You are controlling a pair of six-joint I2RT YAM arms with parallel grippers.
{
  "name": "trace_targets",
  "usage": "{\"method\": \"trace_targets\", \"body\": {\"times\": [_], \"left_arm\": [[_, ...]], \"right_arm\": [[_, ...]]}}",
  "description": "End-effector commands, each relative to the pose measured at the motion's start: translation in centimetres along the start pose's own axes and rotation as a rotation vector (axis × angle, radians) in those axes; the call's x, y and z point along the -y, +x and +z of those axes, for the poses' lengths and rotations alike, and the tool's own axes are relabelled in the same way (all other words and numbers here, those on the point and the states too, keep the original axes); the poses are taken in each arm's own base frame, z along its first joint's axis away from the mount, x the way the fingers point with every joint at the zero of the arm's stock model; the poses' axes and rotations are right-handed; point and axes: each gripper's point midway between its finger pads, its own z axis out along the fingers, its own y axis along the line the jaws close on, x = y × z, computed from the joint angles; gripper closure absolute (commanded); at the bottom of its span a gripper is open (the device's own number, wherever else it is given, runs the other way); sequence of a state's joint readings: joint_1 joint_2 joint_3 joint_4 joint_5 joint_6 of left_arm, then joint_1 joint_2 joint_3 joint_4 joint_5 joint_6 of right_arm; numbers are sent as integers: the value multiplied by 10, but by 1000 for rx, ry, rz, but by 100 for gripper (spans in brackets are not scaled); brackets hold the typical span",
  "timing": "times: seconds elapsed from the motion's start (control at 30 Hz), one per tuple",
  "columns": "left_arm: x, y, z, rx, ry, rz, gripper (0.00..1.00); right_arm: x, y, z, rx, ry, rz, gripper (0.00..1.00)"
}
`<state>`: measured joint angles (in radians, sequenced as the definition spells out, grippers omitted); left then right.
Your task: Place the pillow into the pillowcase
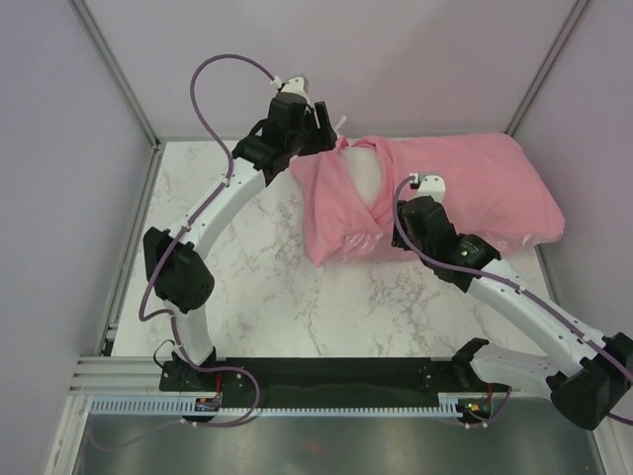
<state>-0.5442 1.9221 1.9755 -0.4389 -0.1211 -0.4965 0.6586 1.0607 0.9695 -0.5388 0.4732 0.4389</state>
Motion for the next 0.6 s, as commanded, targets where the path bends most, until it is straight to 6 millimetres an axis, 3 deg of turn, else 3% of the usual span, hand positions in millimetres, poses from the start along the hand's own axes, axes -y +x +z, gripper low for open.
{"method": "trace_targets", "body": {"times": [0.0,0.03,0.1,0.13,0.2,0.23,0.3,0.47,0.57], "left_arm": [[21,-11,-56,27,84,54,28],[13,11,-59,-21,76,63,27],[22,15,-87,-21,116,85,25],[16,36,-89,-60,107,98,25],[25,44,-109,-64,138,115,24],[22,61,-110,-94,137,125,24],[28,76,-115,-113,150,140,24],[25,119,-101,-185,138,159,24],[14,144,-88,-244,107,172,24]], "right_arm": [[-2,-25,8,43,29,-3,48],[-2,-29,12,40,33,-12,48],[-6,-40,19,47,41,-18,48],[-6,-45,22,52,51,-29,49],[-11,-58,27,68,56,-35,50],[-12,-63,30,71,61,-40,51],[-18,-75,37,78,62,-43,51],[-25,-95,56,87,86,-43,49],[-22,-90,79,55,134,-56,51]]}}
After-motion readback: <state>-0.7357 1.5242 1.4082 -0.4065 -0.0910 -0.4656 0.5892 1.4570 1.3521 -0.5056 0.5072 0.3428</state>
